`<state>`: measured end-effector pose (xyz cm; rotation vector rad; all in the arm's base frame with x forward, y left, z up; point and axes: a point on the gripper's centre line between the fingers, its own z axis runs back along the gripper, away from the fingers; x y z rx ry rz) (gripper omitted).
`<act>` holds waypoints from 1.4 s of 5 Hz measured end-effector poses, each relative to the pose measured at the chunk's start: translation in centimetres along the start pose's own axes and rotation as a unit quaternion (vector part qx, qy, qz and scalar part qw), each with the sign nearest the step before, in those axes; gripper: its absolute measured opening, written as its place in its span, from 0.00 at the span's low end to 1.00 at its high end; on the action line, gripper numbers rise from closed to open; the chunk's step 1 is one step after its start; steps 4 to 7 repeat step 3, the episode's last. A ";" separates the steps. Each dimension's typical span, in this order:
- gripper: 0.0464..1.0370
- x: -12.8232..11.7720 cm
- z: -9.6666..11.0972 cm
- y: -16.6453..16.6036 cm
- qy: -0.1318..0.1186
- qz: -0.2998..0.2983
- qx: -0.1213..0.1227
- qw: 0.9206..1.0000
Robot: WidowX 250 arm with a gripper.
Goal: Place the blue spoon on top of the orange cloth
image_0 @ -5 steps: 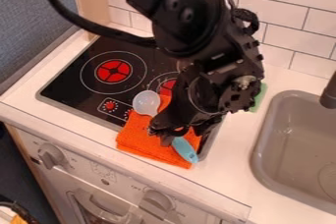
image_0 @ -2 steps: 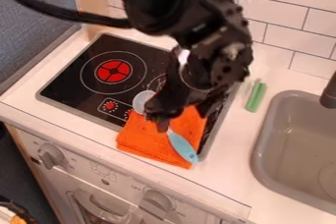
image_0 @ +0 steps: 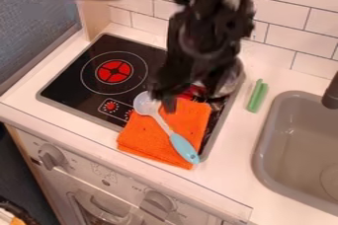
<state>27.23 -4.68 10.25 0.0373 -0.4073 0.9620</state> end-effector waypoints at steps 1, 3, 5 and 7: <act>0.96 1.2 2.0 -0.3 0.011 0.008 0.001 1.000; 0.96 2.5 3.4 -0.7 0.021 -0.003 0.010 1.000; 0.96 2.5 3.4 -0.7 0.021 -0.003 0.010 1.000; 0.96 2.5 3.4 -0.7 0.021 -0.003 0.010 1.000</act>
